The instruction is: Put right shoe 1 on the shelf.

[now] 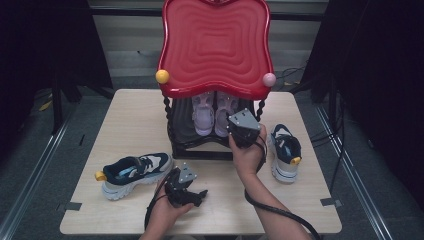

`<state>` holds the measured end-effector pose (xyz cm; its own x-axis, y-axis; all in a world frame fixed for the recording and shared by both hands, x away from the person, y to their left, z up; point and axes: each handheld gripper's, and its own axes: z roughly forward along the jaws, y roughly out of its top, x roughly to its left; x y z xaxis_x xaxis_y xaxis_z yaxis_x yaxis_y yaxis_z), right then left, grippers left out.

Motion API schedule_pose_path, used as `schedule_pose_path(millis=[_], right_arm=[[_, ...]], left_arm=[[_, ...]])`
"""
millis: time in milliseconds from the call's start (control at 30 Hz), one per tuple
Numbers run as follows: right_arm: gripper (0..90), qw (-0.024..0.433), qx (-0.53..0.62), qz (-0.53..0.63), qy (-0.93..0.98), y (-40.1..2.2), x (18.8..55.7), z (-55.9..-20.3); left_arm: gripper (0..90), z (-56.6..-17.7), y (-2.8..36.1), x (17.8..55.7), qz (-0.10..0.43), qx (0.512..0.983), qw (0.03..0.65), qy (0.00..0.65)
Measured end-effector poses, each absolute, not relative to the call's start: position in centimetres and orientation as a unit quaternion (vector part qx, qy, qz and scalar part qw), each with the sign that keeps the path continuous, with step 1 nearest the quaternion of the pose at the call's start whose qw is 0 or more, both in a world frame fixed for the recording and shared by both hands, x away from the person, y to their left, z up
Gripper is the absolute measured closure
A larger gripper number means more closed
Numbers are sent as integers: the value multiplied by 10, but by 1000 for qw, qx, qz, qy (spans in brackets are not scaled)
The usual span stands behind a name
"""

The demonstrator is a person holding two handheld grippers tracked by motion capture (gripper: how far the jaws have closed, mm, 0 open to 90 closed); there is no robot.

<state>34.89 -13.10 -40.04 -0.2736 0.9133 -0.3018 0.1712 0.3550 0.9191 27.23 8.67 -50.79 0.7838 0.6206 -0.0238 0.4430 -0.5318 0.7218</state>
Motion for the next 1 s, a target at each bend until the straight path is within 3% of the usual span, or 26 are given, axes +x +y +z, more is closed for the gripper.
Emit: schedule_pose_path(millis=[400,1000], right_arm=[[536,421,369,431,708,-137,335,-385],[267,310,382,458,740,-152,319,-380]], left_arm=[[157,-508,87,273,119,867,375,304],[157,-508,87,273,121,868,373,305]])
